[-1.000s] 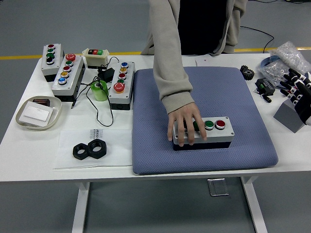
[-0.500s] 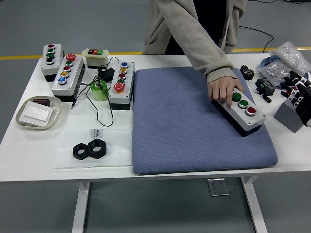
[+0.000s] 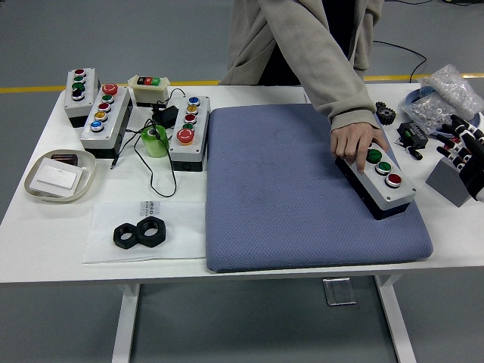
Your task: Pick up the button,place it on the desk,press the button,press the button
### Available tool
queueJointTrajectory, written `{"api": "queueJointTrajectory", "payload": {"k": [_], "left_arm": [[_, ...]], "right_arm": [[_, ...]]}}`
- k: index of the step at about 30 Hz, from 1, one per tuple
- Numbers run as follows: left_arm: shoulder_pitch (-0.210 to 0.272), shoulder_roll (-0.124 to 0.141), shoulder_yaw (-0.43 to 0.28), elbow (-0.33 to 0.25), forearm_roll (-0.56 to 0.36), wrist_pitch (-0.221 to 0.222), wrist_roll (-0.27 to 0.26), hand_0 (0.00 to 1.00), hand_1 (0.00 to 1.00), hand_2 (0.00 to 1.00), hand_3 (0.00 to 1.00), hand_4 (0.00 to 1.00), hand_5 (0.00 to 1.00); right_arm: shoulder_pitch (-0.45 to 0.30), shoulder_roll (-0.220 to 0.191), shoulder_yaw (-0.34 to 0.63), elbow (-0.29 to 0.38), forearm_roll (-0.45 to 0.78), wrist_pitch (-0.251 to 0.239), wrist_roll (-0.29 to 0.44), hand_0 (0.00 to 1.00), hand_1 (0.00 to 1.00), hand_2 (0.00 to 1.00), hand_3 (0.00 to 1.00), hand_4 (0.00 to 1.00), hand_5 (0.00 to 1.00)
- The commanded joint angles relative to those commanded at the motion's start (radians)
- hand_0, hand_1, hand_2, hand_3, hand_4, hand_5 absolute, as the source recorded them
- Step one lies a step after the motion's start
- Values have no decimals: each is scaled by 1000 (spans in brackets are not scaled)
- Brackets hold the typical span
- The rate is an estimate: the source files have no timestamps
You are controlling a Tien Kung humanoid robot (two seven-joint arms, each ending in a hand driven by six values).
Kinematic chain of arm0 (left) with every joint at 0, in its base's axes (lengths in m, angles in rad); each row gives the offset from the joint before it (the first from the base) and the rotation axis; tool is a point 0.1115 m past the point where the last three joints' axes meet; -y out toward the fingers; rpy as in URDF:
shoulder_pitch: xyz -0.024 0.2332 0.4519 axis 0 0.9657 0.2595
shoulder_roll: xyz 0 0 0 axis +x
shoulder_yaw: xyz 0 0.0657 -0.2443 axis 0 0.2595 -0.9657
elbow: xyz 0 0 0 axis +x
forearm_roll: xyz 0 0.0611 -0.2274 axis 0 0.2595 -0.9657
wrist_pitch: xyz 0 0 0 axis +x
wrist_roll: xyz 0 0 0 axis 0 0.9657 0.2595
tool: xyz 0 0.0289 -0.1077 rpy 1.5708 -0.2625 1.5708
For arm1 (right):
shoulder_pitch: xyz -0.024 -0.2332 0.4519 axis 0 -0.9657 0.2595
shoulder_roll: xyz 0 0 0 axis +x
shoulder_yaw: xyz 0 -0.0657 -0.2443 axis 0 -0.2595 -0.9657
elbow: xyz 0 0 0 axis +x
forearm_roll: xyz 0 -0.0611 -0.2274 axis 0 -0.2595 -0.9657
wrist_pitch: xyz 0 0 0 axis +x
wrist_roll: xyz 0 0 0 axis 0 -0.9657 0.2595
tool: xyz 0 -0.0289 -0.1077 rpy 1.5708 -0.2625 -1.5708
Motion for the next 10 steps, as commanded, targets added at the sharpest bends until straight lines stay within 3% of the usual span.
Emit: {"api": "queueJointTrajectory", "payload": {"k": [10], "left_arm": [[-8, -2, 8, 0, -14, 0, -4, 749, 828, 849, 820, 618, 998]], "right_arm": [[4, 0, 2, 1, 1, -7, 1, 920, 826, 849, 860, 587, 456]]}}
